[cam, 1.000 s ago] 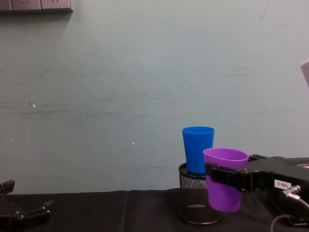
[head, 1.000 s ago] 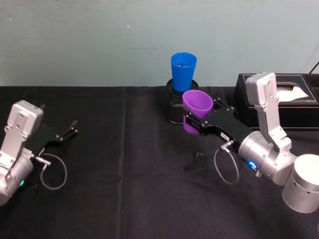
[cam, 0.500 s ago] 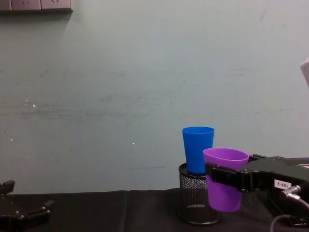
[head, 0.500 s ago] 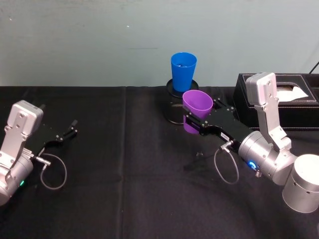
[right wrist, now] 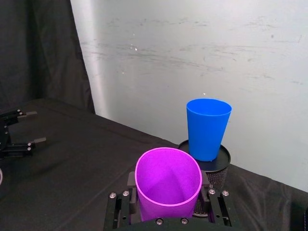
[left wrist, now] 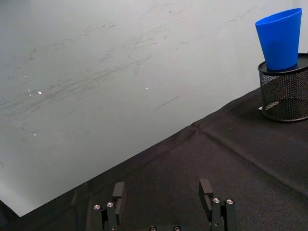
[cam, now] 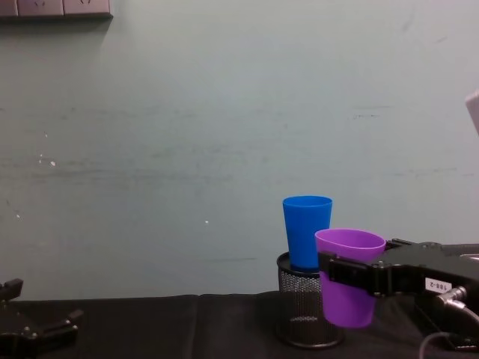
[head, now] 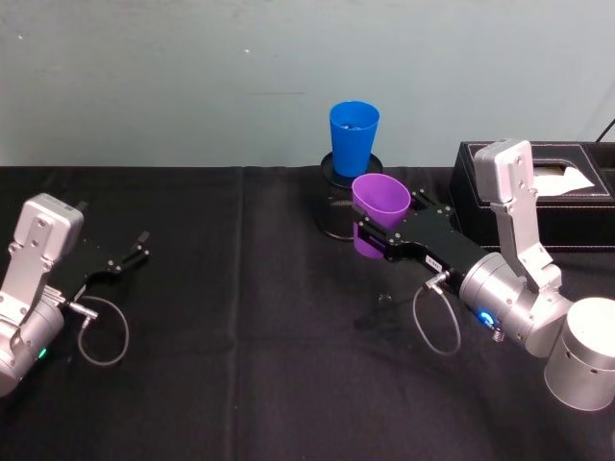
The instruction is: Pick up one cup with a gripper and tap it against the other cup.
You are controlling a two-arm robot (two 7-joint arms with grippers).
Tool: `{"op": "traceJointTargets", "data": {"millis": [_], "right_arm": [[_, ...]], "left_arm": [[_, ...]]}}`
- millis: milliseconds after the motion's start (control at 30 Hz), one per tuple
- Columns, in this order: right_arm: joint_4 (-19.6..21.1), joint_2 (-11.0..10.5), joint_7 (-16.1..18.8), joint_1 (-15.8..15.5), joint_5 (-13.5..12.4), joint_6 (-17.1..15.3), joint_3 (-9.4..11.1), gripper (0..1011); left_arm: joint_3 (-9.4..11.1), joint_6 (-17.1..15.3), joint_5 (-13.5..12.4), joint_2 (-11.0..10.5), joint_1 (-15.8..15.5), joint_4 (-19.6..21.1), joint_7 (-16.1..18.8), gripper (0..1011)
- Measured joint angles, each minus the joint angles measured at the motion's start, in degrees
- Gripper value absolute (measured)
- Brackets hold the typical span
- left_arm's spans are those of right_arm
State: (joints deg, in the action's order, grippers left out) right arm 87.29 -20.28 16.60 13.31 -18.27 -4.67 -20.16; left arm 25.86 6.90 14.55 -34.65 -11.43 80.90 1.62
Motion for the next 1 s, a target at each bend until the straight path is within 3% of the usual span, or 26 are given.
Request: {"op": "traceJointTargets", "data": {"millis": [1000], "right_arm": [[0.0, 0.0, 0.0, 0.0, 0.0, 0.0, 0.0, 726]], "left_arm": [[0.0, 0.0, 0.0, 0.0, 0.0, 0.0, 0.0, 1000]]}}
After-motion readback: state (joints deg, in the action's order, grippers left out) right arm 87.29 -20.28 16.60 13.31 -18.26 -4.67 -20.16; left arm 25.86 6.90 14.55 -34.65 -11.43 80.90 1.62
